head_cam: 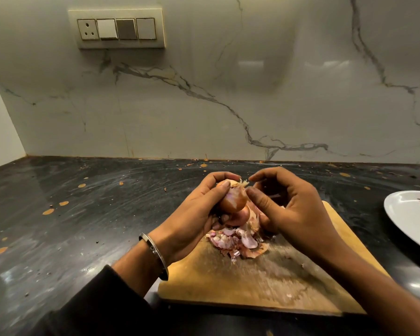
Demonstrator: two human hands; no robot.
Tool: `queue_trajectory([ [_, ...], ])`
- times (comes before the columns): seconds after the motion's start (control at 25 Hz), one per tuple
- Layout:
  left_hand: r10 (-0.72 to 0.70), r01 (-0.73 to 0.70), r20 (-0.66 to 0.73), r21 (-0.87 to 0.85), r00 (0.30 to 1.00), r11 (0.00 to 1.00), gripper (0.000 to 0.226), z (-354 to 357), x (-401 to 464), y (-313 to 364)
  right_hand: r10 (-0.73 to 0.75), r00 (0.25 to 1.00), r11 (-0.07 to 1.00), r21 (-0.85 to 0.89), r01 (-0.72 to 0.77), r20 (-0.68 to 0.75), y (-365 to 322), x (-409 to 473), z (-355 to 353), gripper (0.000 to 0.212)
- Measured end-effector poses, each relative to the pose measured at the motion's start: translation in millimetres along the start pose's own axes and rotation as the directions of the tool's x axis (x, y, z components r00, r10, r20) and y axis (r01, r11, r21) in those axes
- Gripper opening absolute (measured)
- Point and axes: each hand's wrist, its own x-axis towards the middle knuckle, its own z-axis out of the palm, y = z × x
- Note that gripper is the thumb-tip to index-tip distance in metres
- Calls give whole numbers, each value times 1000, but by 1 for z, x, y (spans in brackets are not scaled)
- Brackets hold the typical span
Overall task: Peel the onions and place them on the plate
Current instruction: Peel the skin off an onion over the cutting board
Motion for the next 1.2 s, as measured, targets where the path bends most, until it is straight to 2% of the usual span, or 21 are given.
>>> queue_trajectory([
  [0.16, -21, 18, 17, 135, 1000, 991, 35, 4, -2, -5, -123, 985, 970, -197, 145, 118, 1, 0, 3, 10],
  [0.28, -33, 33, -5, 233, 999, 972, 47, 6, -3, -4, -111, 964, 948, -265, 176, 242, 3, 0, 4, 19],
  [0.32, -29, 26, 10, 248, 1000, 968, 48, 7, -3, -4, -94, 963, 964, -217, 151, 254, 2, -1, 4, 21],
  [0.4, -2, -6, 35, 246, 999, 969, 49, 6, -3, -5, -26, 966, 999, -10, 30, 258, -1, -2, 6, 23],
  [0.52, 19, -29, 58, 169, 998, 985, 50, 4, -4, -1, 59, 969, 957, 261, -123, 240, -7, -1, 6, 24],
  [0.64, 9, -14, 97, 52, 995, 999, 49, 1, -4, 4, 122, 961, 913, 353, -207, 248, -7, 1, 3, 27],
  [0.72, 2, -5, 67, 57, 998, 998, 55, 0, -3, 2, 135, 963, 935, 291, -201, 234, -4, 1, 4, 29],
  [0.88, -45, 47, -37, 52, 998, 998, 64, -3, 1, -3, 32, 979, 998, -52, -22, 200, 4, -1, 5, 44],
  [1.04, -44, 48, -65, 52, 997, 998, 65, -4, 2, -1, -57, 964, 947, -292, 135, 261, 5, -4, 7, 24],
  [1.12, -45, 52, -83, 79, 995, 996, 61, -4, 1, 1, -55, 963, 933, -331, 144, 266, 5, -4, 6, 19],
  [1.2, -33, 41, -68, 114, 997, 993, 59, -2, -1, 3, -54, 981, 963, -248, 100, 184, 3, -2, 5, 24],
])
